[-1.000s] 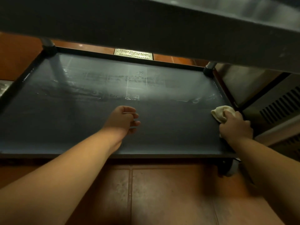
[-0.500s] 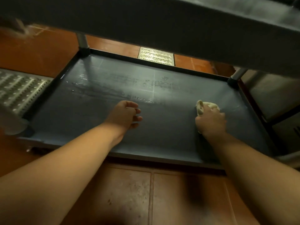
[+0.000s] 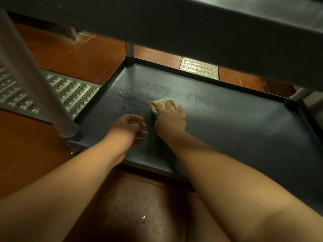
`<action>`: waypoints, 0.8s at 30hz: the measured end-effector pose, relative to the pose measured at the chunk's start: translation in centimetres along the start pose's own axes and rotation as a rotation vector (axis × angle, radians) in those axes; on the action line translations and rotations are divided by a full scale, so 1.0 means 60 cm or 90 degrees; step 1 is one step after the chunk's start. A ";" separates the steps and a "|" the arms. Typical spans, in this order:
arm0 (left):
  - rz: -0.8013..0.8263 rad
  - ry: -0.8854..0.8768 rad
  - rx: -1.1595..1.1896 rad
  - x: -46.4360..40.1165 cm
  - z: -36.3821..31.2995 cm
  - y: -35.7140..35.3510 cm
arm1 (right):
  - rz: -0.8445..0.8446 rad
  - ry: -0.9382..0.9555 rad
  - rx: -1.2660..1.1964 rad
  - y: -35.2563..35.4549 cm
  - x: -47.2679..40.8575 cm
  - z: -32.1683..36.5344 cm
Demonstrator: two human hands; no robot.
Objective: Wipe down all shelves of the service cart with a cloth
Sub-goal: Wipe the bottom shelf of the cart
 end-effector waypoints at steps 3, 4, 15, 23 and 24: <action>0.001 -0.005 -0.005 0.001 0.001 -0.013 | -0.013 0.050 0.067 0.012 0.000 -0.024; 0.006 -0.005 -0.011 0.000 0.002 -0.024 | -0.015 0.055 0.079 0.016 -0.001 -0.039; 0.175 -0.002 -0.011 0.015 0.001 -0.274 | 0.016 -0.215 0.133 0.140 -0.013 -0.433; 0.229 0.016 -0.006 0.038 0.013 -0.347 | 0.007 -0.506 0.114 0.202 0.077 -0.692; 0.224 0.018 -0.010 0.037 0.015 -0.342 | 0.011 -0.527 0.119 0.203 0.082 -0.702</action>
Point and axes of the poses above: each hand's wrist, its own x-axis away from the middle knuckle, its own y-axis out of the back of the hand, z = x × y, the point moved 2 cm from there along -x, towards the middle knuckle, and after that the axes turned 6 degrees about -y, right-handed, at the moved point
